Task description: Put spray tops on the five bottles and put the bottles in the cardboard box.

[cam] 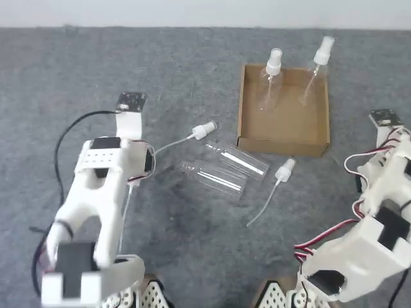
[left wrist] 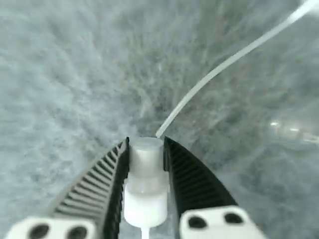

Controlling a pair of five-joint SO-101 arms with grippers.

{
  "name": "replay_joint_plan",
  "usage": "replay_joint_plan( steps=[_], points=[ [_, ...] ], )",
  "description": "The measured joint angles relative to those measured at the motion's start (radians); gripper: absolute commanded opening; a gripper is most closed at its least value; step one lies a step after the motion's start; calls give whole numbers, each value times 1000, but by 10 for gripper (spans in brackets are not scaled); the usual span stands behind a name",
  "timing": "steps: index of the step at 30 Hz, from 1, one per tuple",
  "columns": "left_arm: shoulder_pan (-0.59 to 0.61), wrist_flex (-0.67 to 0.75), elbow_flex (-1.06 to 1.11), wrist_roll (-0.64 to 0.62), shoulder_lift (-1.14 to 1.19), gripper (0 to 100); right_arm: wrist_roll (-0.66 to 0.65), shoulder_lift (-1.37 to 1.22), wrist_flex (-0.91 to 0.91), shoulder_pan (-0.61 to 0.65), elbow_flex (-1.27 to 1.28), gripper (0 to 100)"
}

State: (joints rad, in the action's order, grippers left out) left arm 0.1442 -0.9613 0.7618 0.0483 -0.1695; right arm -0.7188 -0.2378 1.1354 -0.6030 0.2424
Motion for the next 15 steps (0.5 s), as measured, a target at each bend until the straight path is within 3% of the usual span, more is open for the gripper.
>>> replay_joint_plan(
  steps=[8,15],
  points=[
    [-94,-155,21,3,-399,12,0,-2,91,-2,-89,243],
    [-126,-144,129,-23,-554,13,-5,-23,98,-2,-95,286]
  ],
)
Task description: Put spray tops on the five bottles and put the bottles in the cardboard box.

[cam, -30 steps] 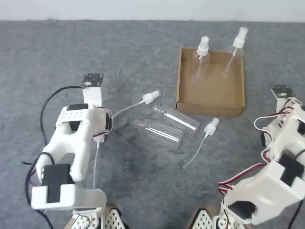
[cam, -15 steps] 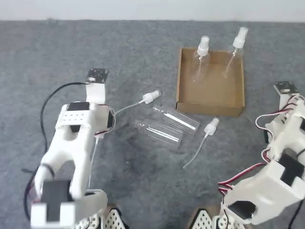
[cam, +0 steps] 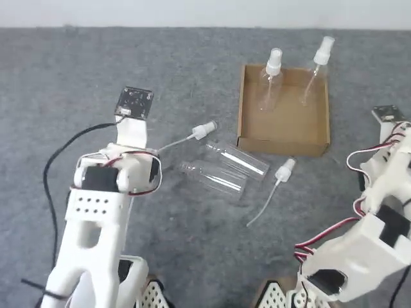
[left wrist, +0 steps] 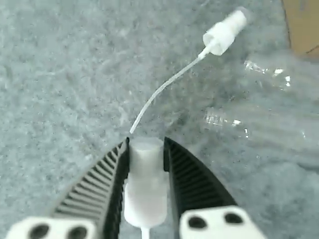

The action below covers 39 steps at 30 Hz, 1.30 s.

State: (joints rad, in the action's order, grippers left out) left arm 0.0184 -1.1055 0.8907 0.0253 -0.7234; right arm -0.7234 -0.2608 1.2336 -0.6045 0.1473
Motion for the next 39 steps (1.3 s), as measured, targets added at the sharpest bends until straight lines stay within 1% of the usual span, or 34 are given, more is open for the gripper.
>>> replay_joint_plan(
  steps=[5,9,14,18,23,26,30,33,36,39],
  points=[
    [-8,0,6,-3,-38,13,-2,0,63,0,-60,285],
    [-8,0,11,-3,-44,13,-8,0,69,0,-60,283],
    [-12,0,32,-3,-44,13,-8,-41,34,0,-46,183],
    [-11,0,32,-3,-44,13,-8,-92,18,0,-46,147],
    [-12,6,32,-3,-44,13,-8,-100,12,-3,-46,1],
    [-12,6,32,-3,-44,13,-8,-94,12,-12,-48,6],
    [-26,6,32,-3,-44,13,-8,0,91,-11,-61,6],
    [-35,6,32,-3,-44,13,-6,114,143,20,-64,6],
    [-34,6,32,-3,-44,13,44,249,152,66,-41,6],
    [-35,6,32,-3,-83,13,101,404,152,129,48,6]
  ],
)
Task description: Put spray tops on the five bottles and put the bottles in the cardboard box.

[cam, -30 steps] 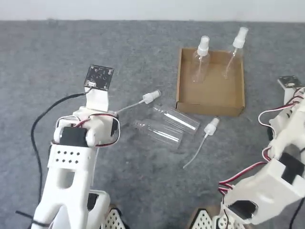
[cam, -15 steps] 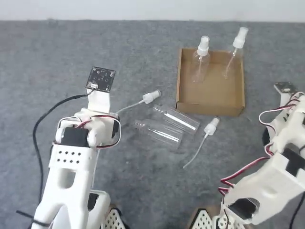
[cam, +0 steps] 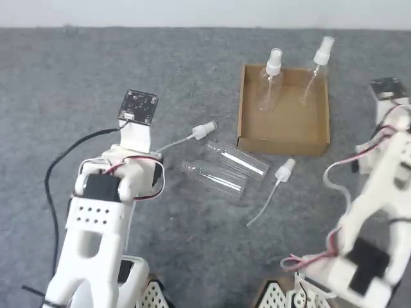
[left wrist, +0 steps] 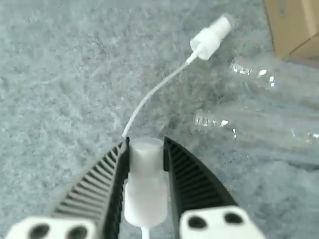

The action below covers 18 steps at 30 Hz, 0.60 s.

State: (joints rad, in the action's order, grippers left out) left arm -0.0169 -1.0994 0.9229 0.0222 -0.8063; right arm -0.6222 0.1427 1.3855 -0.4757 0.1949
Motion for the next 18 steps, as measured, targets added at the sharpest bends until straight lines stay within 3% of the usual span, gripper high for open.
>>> replay_joint_plan(
  steps=[12,18],
  points=[
    [0,0,54,-3,-178,13,218,723,3,402,460,6],
    [2,0,54,-3,-178,13,255,853,3,598,605,6]
  ],
)
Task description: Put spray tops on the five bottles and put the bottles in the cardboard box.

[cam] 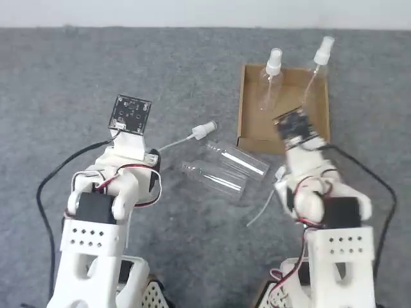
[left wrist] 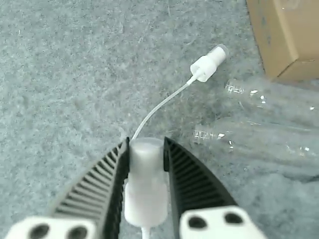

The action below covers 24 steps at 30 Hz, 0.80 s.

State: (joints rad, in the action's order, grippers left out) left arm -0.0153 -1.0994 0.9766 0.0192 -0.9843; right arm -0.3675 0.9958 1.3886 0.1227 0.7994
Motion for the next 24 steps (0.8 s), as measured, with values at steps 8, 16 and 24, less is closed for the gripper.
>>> replay_joint_plan(
  steps=[8,16,24],
  points=[
    [2,-14,-109,0,-3,13,2,3,-26,262,28,6],
    [-5,-97,-439,-78,-8,12,74,3,-259,509,81,6],
    [-5,-97,-647,-218,-14,12,129,3,-615,663,224,6]
  ],
)
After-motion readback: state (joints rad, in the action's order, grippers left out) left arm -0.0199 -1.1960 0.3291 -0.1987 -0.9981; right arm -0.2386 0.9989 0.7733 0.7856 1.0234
